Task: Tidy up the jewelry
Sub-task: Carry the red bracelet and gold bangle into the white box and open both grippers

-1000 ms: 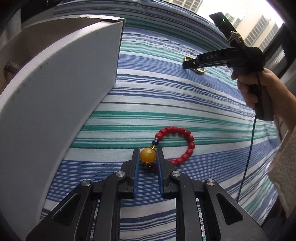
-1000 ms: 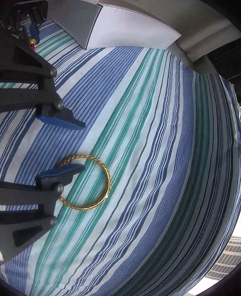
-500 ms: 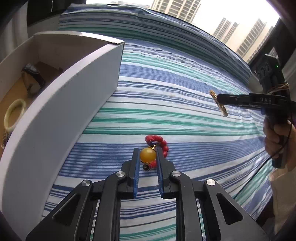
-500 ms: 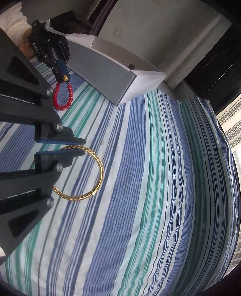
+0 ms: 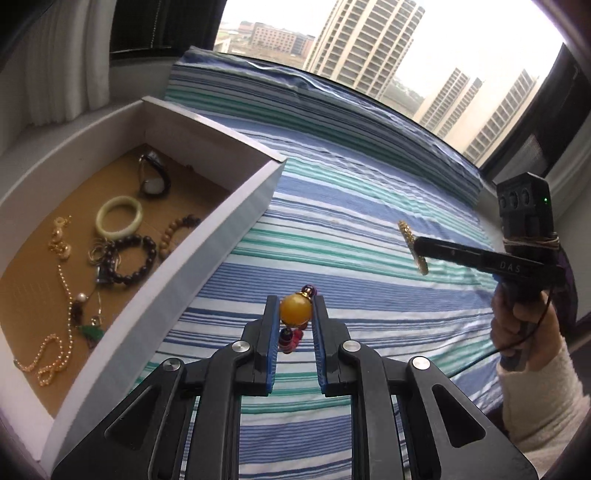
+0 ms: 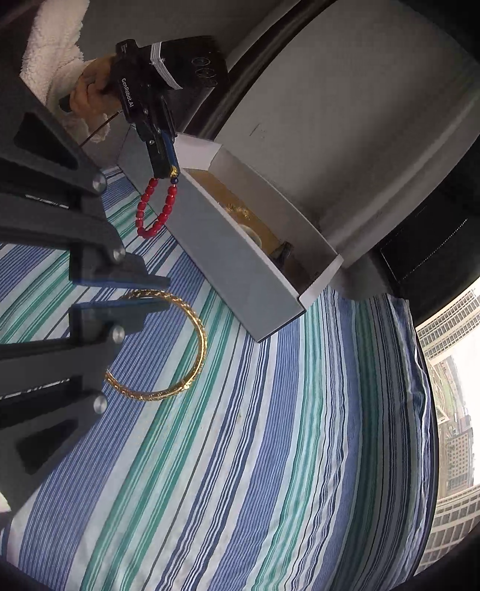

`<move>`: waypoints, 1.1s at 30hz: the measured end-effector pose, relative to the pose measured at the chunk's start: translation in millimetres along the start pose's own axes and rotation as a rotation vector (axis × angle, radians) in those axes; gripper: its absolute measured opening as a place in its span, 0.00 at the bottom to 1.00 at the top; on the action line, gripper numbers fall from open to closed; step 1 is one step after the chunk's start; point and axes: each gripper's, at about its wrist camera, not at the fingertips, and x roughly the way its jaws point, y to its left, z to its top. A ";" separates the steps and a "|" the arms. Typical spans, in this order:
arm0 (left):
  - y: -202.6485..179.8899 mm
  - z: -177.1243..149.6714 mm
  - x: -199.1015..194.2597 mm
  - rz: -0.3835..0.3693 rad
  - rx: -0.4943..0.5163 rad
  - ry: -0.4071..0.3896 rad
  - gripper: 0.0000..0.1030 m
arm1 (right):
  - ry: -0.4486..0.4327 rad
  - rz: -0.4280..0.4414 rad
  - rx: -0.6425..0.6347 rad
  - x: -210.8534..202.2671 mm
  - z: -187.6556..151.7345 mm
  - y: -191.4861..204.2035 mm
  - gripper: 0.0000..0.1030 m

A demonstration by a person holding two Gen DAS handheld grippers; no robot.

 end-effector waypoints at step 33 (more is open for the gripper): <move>219.0 59.4 25.7 0.413 -0.183 0.042 0.21 | 0.317 -0.329 -0.353 276.4 151.4 105.9 0.20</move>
